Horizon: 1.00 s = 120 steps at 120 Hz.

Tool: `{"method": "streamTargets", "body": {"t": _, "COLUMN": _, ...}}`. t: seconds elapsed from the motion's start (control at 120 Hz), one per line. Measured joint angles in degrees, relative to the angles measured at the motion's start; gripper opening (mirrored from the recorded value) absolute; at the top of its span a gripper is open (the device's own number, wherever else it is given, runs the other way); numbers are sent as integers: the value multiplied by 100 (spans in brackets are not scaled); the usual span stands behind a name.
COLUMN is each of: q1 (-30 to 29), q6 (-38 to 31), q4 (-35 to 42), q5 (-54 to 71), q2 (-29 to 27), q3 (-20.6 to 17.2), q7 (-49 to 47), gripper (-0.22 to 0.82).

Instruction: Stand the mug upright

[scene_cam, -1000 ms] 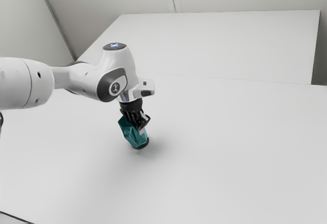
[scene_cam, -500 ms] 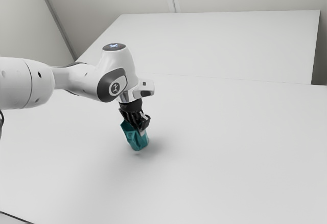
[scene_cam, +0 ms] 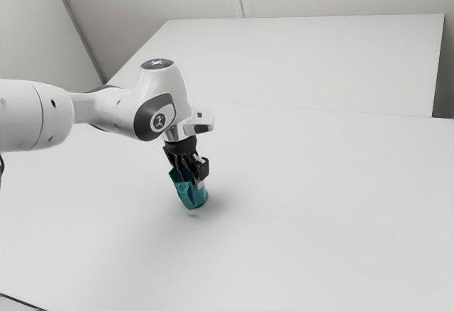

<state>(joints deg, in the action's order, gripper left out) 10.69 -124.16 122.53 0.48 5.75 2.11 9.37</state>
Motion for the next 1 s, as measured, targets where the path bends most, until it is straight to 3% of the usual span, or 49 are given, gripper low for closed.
{"method": "streamTargets", "body": {"t": 0.3, "q1": 78, "q6": 149, "q4": -64, "q5": 4, "q2": -419, "q3": 0, "q7": 6, "gripper": 26}}
{"method": "streamTargets", "body": {"t": 0.425, "q1": 139, "q6": 361, "q4": -428, "q5": 12, "q2": -557, "q3": 7, "q7": 6, "gripper": 28}}
{"method": "streamTargets", "body": {"t": 0.642, "q1": 195, "q6": 931, "q4": -1554, "q5": 71, "q2": -303, "q3": 7, "q7": 7, "gripper": 45}}
{"method": "streamTargets", "body": {"t": 0.825, "q1": -451, "q6": 1532, "q4": -2470, "q5": 39, "q2": 61, "q3": -61, "q7": -19, "gripper": 54}}
{"method": "streamTargets", "body": {"t": 1.0, "q1": -672, "q6": 2012, "q4": -2696, "q5": 21, "q2": 97, "q3": -97, "q7": -128, "gripper": 58}}
